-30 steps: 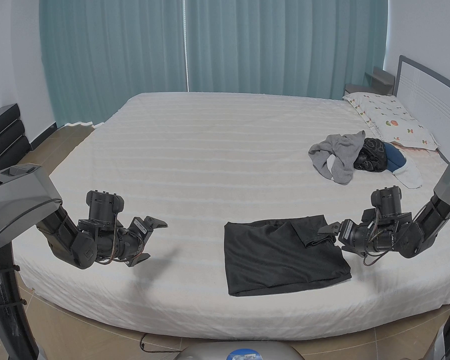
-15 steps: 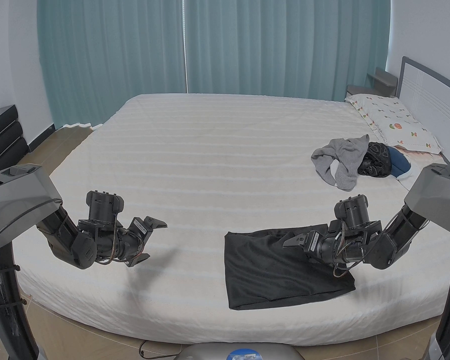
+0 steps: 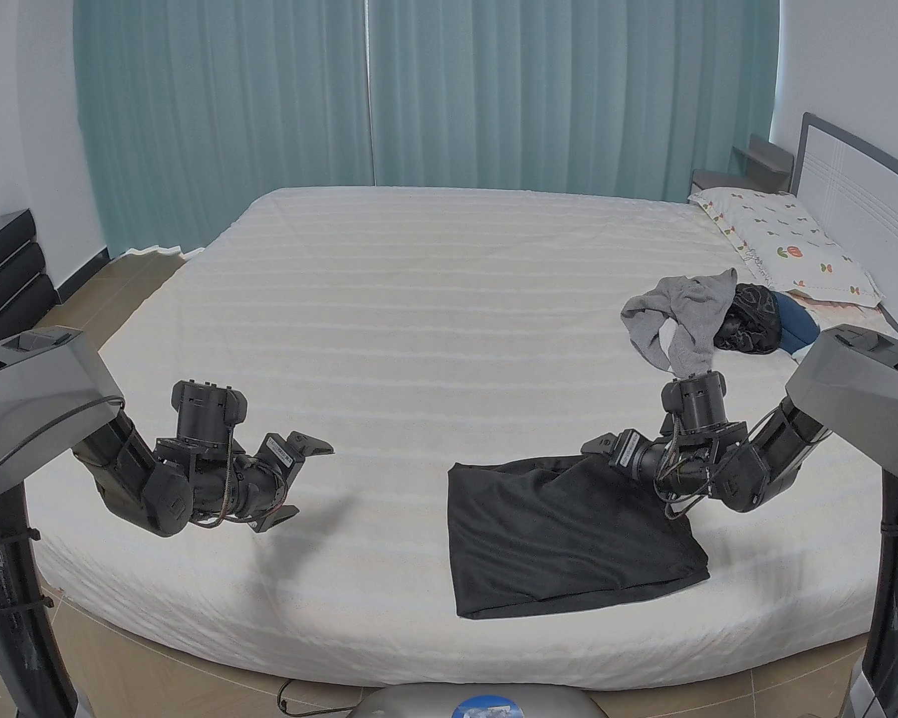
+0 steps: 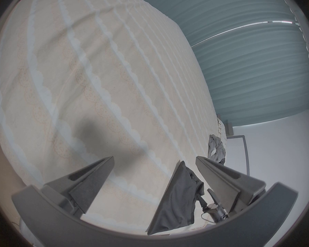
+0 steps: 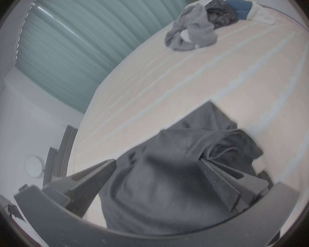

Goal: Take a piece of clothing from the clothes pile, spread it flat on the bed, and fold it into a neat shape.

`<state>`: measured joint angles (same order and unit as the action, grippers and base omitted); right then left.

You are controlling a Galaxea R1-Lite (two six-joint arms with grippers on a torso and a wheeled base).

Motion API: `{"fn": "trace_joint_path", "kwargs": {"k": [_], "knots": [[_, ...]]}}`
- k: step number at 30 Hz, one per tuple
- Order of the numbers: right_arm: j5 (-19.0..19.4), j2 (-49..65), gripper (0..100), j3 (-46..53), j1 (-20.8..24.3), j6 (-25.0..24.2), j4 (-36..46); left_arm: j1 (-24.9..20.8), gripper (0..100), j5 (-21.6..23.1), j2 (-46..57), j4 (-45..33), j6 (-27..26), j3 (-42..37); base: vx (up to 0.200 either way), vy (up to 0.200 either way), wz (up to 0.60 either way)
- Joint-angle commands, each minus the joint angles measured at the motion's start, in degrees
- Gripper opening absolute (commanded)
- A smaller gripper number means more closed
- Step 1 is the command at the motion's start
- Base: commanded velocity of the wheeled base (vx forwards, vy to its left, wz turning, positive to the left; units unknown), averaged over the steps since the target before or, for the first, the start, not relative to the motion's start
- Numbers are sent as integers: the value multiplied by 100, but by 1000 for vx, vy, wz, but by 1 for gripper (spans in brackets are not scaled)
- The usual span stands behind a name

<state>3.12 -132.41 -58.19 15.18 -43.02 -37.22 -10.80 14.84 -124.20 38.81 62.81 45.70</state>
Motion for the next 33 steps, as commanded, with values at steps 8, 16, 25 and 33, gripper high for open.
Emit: {"fn": "trace_joint_path", "kwargs": {"k": [8,16,25,33], "knots": [[-101,-188,100,-184,-674,-40,-198,8,100,28,-8,-6,12,18,0,0,0],[-22,-179,100,79,-744,-49,-594,-89,100,19,-17,-58,48,79,0,-25,0],[110,-74,100,167,-692,-49,-638,-229,100,11,27,-76,48,26,0,-200,0],[540,49,100,325,-639,-40,-638,-379,100,-33,45,-120,56,-61,0,-200,0]]}}
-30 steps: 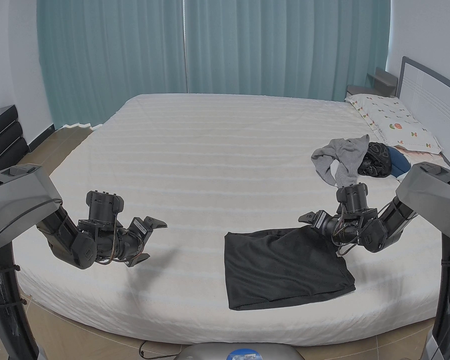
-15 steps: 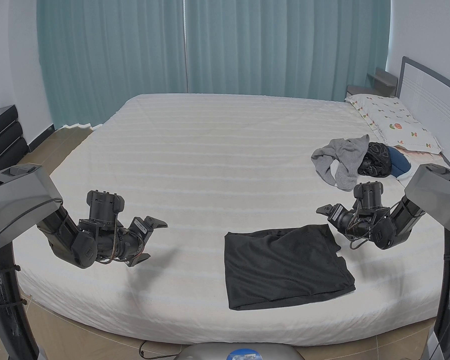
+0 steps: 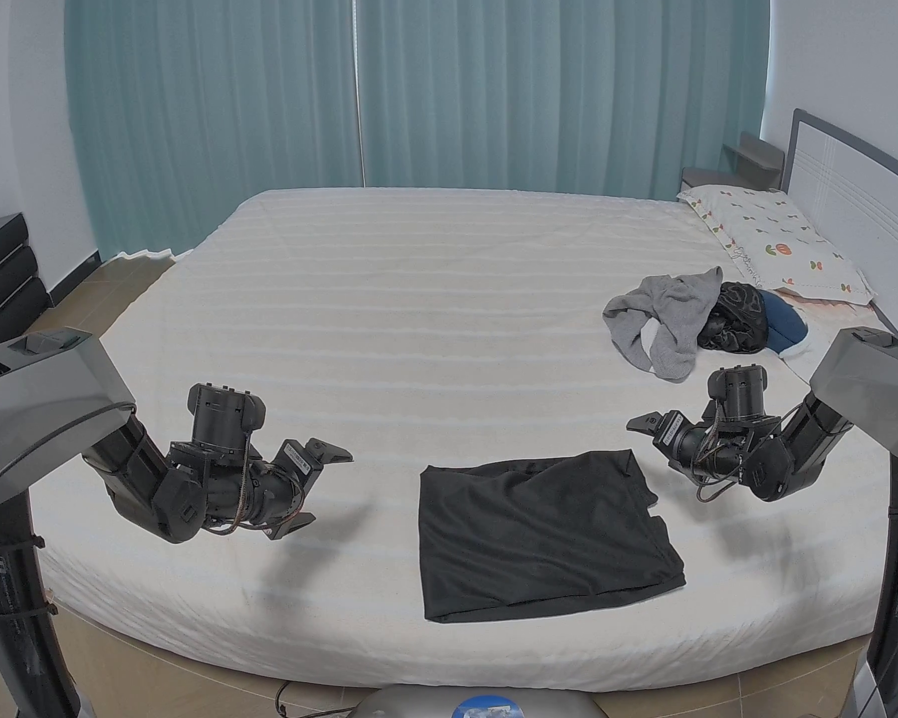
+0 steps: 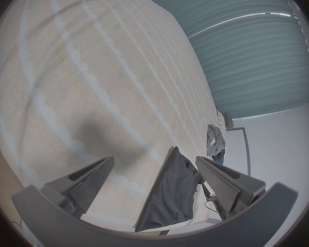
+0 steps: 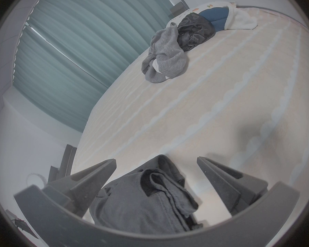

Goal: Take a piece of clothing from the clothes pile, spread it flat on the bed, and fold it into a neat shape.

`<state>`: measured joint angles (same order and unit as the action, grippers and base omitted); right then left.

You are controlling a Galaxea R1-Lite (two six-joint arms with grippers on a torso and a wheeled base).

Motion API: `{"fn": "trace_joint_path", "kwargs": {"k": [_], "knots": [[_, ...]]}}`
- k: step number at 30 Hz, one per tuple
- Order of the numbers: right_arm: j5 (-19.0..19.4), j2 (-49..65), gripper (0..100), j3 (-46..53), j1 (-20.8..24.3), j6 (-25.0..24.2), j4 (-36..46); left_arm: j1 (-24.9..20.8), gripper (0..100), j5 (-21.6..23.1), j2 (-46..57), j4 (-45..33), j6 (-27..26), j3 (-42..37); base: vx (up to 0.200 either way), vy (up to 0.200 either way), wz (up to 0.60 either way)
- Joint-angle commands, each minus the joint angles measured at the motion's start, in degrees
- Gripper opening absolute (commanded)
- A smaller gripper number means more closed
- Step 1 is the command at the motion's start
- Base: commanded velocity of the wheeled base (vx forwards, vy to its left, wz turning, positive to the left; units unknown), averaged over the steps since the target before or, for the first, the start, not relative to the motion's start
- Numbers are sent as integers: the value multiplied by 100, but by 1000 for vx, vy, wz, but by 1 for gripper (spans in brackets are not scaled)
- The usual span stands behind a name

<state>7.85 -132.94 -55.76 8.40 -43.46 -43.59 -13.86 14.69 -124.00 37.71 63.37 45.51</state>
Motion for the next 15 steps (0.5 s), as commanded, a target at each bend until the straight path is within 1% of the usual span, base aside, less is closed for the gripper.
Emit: {"fn": "trace_joint_path", "kwargs": {"k": [1,3,4,7,8,10,11,12,15], "knots": [[208,101,100,100,92,13,-18,-126,100,-133,8,-9,-9,-42,0,0,0],[270,75,100,109,118,13,-44,-152,100,-221,-10,0,-9,-33,0,0,0],[366,58,100,118,206,4,-141,-205,100,-362,-27,9,-44,-7,0,0,0],[507,75,100,179,355,4,-229,-319,100,-520,-45,9,-79,90,0,0,0],[551,84,100,197,461,4,-237,-354,100,-590,-45,-9,-184,151,0,0,0],[568,49,100,153,637,13,-237,-424,100,-669,-124,-35,-457,248,0,0,0],[568,40,100,144,645,13,-237,-433,100,-669,-142,-44,-466,257,0,0,0],[577,-30,100,83,777,22,-237,-468,100,-757,-274,-70,-597,424,0,0,0],[551,-109,100,-49,971,48,-290,-468,100,-1047,-511,-70,-589,802,0,0,0]]}}
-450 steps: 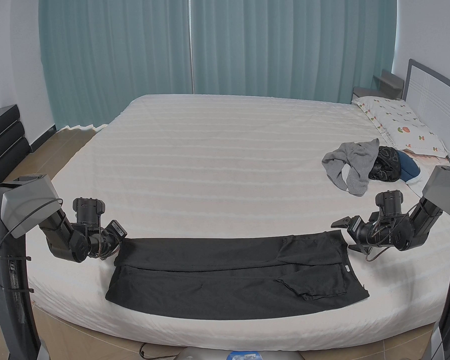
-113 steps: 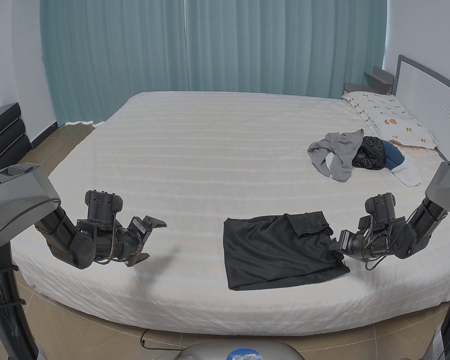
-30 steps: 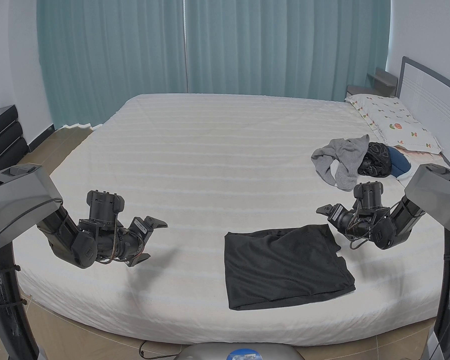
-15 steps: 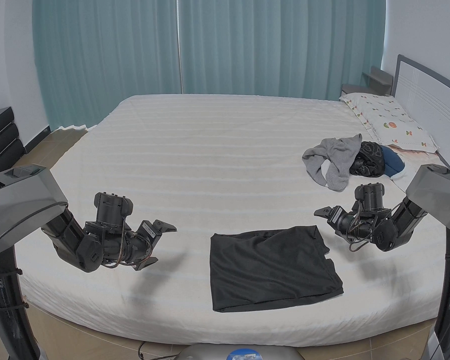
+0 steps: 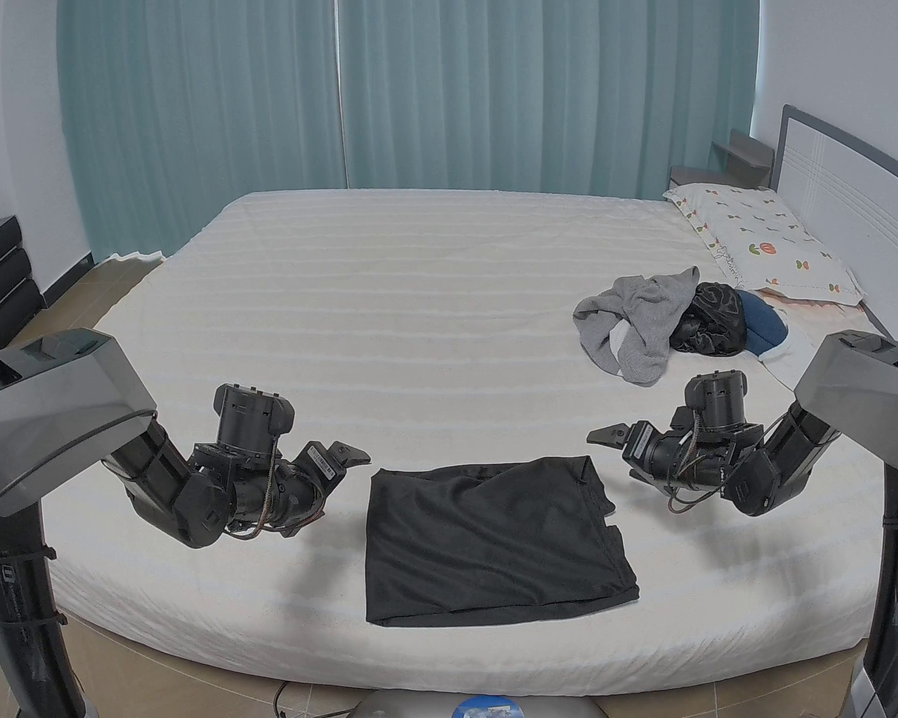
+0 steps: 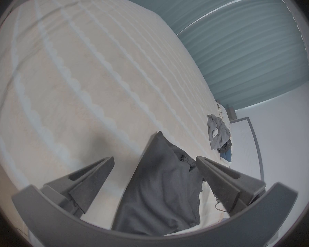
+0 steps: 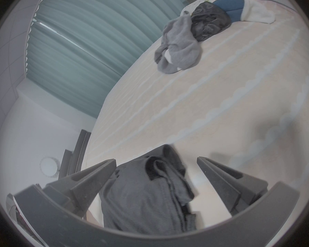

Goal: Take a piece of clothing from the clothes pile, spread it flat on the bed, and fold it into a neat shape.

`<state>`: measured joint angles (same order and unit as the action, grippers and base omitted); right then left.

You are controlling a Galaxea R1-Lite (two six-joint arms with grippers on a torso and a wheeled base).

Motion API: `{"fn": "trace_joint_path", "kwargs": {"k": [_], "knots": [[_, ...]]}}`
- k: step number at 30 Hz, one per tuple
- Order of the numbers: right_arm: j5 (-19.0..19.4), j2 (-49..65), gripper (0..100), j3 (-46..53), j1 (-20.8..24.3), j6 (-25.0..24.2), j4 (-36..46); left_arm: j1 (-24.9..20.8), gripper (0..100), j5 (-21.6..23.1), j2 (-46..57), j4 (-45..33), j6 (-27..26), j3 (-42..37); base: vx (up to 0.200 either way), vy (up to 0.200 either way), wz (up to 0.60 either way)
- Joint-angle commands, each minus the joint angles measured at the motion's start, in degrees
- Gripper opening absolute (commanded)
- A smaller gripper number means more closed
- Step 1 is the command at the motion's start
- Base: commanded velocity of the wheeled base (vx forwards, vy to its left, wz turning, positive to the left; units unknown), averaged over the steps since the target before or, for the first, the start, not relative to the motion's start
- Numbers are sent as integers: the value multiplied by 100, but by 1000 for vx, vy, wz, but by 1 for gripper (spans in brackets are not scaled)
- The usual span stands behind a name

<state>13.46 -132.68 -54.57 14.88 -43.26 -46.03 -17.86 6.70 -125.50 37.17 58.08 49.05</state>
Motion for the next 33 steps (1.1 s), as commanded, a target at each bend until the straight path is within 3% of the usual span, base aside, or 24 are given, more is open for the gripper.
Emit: {"fn": "trace_joint_path", "kwargs": {"k": [1,10,21,22,33], "knots": [[-1,-135,100,-186,348,20,-81,-77,100,-293,-414,-8,-51,517,0,0,0],[-71,-469,100,-186,682,46,-530,-69,100,-319,-633,36,-42,570,0,0,0],[-124,-478,100,-248,559,99,-494,-77,100,-319,-651,36,-42,579,0,0,0],[-124,-478,0,-248,559,99,-494,-77,100,-319,-651,36,-42,579,0,0,0],[-115,-381,0,-160,155,116,-442,-139,100,-398,-704,89,-60,579,0,0,0]]}}
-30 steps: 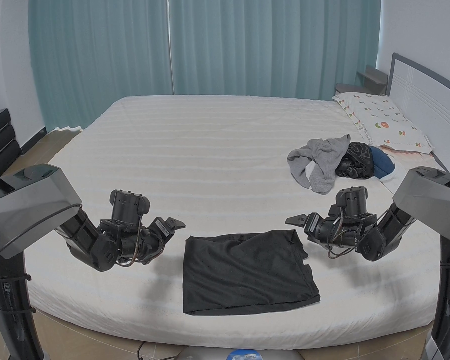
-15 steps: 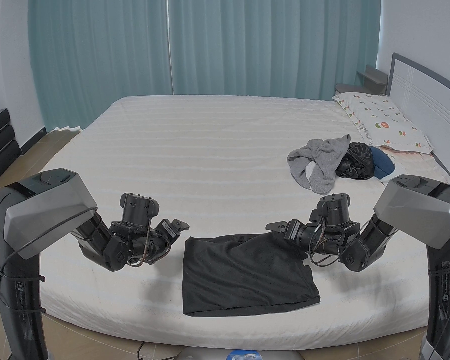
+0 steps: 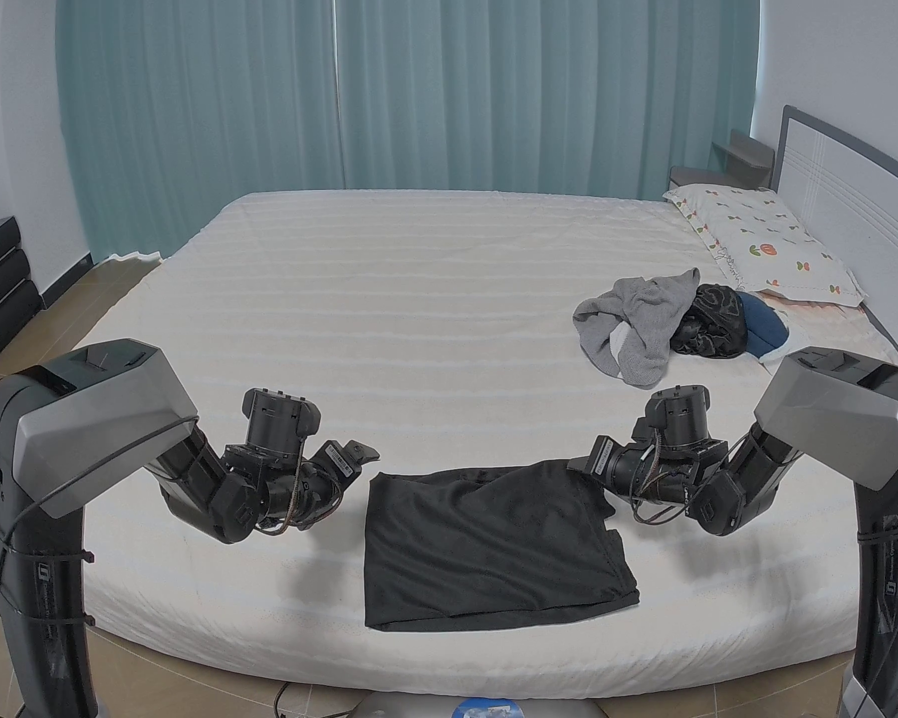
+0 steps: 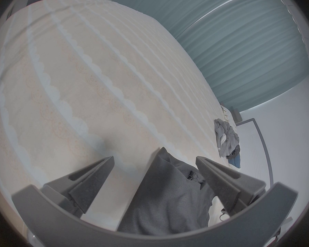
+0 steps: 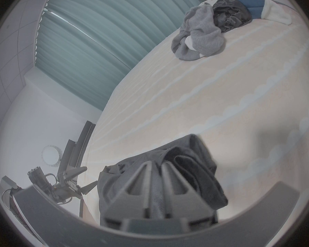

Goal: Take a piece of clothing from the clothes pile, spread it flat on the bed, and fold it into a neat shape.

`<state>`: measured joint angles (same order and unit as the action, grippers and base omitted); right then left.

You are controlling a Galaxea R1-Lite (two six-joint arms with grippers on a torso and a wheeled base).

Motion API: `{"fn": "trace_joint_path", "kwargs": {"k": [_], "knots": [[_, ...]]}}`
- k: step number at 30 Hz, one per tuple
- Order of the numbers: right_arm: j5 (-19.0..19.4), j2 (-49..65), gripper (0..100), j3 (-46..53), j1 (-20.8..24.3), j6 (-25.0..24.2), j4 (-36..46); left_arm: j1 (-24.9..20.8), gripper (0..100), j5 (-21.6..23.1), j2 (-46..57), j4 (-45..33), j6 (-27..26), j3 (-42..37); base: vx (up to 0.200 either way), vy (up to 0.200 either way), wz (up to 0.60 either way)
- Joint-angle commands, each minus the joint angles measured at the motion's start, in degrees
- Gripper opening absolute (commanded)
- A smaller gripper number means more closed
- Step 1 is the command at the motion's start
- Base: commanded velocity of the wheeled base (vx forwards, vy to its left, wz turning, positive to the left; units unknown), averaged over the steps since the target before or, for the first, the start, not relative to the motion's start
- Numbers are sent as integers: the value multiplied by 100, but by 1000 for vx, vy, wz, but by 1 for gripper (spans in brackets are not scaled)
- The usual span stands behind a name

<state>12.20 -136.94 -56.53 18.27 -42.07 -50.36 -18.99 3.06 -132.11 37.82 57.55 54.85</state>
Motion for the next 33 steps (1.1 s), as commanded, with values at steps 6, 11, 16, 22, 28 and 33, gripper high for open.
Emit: {"fn": "trace_joint_path", "kwargs": {"k": [6,11,16,22,28,33], "knots": [[19,123,0,98,-368,-3,0,-34,100,-42,-52,24,-16,9,0,0,0],[28,123,0,124,-491,-3,-9,-43,100,-42,-52,15,-25,44,0,0,0],[63,123,0,124,-500,-3,0,-105,100,-42,-87,24,-25,88,0,0,0],[72,115,0,124,-509,-3,0,-175,100,-86,-140,24,-33,132,0,0,0],[72,334,100,291,-465,-3,0,-175,100,-113,-140,15,-7,149,0,0,0],[54,1029,100,801,-254,146,395,-175,100,-113,-96,7,10,79,0,0,0]]}}
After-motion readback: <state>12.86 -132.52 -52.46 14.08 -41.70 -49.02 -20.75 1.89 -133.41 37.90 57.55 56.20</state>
